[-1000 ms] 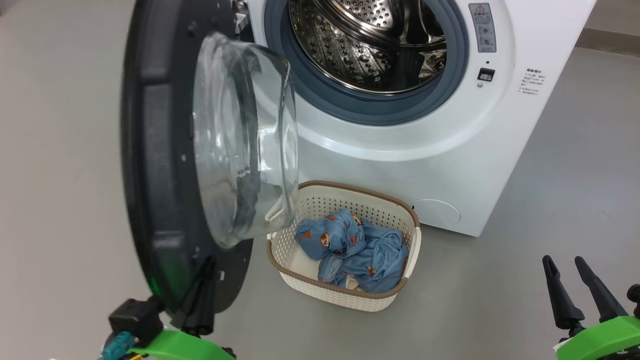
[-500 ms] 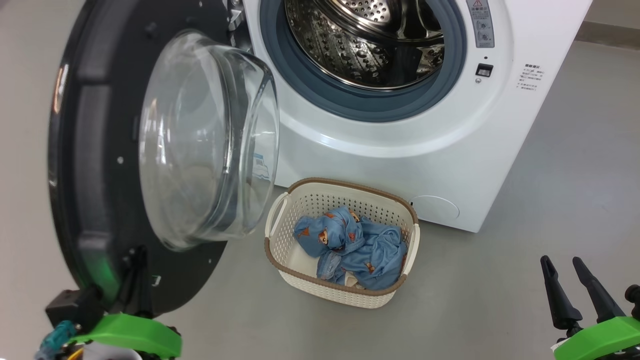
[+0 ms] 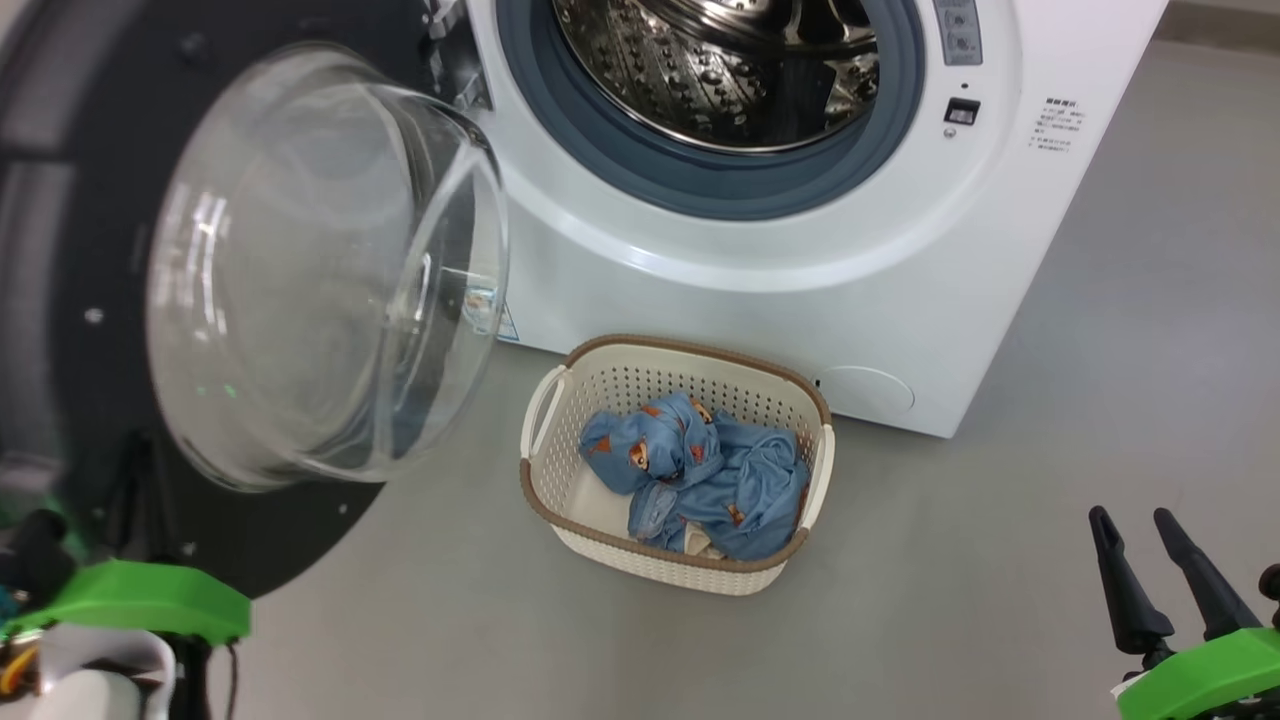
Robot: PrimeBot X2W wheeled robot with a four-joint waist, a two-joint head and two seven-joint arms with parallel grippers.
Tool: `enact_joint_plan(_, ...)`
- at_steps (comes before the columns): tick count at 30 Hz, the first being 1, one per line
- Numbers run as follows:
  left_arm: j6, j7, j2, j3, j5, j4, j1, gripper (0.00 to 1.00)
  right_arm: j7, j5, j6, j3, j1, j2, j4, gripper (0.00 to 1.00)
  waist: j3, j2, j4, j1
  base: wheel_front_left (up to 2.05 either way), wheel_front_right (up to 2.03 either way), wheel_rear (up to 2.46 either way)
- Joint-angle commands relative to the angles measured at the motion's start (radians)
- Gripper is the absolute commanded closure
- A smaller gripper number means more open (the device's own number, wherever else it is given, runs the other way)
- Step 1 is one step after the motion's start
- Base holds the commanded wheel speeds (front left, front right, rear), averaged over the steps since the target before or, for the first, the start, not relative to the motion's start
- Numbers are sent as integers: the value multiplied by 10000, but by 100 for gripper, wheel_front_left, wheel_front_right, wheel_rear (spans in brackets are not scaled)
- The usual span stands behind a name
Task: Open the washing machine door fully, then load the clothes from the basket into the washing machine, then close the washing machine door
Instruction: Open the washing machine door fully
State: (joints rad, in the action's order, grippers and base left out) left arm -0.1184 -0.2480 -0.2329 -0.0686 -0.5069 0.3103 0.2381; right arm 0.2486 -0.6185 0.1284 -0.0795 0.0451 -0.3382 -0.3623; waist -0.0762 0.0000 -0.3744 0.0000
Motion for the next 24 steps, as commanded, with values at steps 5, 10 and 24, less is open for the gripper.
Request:
enact_joint_plan(5,-47,-134,-589,1361,499,186,951,100,132,-94,23,-211,315,-461,298,0,-484,0,94,0,0,0,0)
enact_joint_plan(10,-26,-136,-600,2069,849,520,1263,100,132,-77,23,-218,462,-566,334,0,-741,0,145,0,0,0,0)
enact_joint_plan(24,449,-137,-723,3845,1776,1489,1775,100,132,-82,23,-383,843,-779,356,0,-1329,0,322,0,0,0,0)
